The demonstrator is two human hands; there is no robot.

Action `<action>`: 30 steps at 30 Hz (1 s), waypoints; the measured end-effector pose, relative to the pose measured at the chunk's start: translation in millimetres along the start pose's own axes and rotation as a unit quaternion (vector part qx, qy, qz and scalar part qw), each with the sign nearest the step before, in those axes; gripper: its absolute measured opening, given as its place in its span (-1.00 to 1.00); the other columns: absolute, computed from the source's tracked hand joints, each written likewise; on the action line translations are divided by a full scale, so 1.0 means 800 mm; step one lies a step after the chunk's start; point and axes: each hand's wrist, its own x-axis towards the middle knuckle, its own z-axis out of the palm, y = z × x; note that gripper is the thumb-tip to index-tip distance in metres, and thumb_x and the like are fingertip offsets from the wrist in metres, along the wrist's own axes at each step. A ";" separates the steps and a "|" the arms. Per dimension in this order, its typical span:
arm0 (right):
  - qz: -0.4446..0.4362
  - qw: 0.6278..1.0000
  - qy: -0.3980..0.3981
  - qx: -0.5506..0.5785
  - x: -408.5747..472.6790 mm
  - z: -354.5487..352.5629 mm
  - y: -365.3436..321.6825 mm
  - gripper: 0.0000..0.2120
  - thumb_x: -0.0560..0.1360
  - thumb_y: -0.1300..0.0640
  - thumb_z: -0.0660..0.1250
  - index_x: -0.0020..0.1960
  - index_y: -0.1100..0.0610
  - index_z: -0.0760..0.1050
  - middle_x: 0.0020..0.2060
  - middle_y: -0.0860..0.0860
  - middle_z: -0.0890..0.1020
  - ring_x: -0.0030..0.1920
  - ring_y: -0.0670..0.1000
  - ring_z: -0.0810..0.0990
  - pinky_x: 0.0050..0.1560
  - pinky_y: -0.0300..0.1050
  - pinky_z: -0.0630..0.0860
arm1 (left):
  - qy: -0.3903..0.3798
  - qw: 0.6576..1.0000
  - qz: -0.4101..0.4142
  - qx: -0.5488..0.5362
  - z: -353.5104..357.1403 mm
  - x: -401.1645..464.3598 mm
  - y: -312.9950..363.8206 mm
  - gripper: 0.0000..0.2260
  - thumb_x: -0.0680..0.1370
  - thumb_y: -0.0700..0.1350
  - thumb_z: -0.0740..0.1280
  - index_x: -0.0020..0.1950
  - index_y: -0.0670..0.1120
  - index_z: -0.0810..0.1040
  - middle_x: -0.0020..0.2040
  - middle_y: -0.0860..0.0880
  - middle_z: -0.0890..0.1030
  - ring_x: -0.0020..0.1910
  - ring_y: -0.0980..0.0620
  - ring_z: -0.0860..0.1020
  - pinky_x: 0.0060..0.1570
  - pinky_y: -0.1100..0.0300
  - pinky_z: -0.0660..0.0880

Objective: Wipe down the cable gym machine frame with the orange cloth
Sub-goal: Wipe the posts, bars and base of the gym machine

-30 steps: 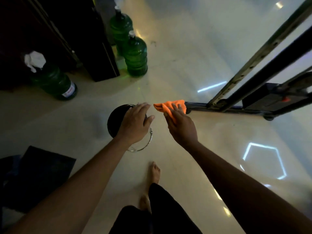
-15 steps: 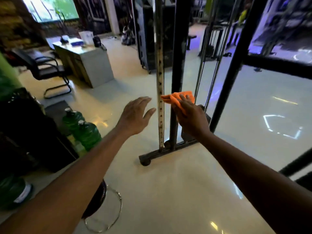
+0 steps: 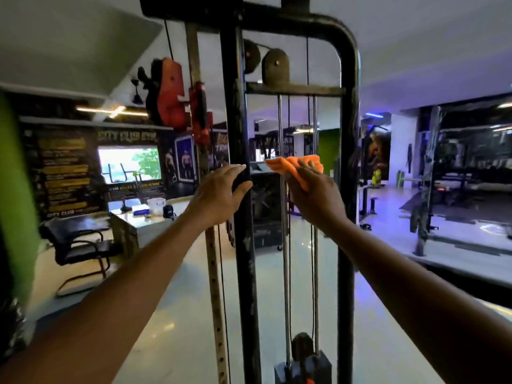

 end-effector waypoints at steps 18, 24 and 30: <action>-0.109 0.987 0.116 -0.026 0.378 0.113 0.121 -0.65 0.75 -0.18 0.12 0.36 -0.04 0.54 -0.05 -0.09 0.54 -0.23 -0.12 0.56 -0.28 -0.13 0.54 | 0.124 0.992 0.036 0.003 0.042 0.362 -0.110 -0.52 0.76 0.17 0.16 0.64 0.01 0.36 0.60 -0.02 0.42 0.53 -0.06 0.43 0.52 -0.10 0.42; -0.161 0.977 0.142 -0.002 0.475 0.188 0.140 -0.66 0.76 -0.14 0.17 0.37 0.00 0.55 -0.06 -0.08 0.57 -0.20 -0.11 0.60 -0.22 -0.03 0.67 | 0.171 0.982 0.026 -0.070 0.080 0.448 -0.168 -0.58 0.78 0.11 0.14 0.60 -0.03 0.40 0.54 -0.03 0.46 0.47 -0.03 0.48 0.37 0.14 0.43; -0.185 0.967 0.176 0.009 0.563 0.236 0.160 -0.62 0.76 -0.21 0.14 0.39 -0.03 0.54 -0.10 -0.13 0.52 -0.18 -0.05 0.61 -0.28 -0.05 0.58 | 0.229 0.966 -0.012 -0.122 0.097 0.521 -0.197 -0.62 0.79 0.16 0.07 0.41 0.02 0.54 0.40 -0.01 0.51 0.32 0.05 0.51 0.24 0.18 0.34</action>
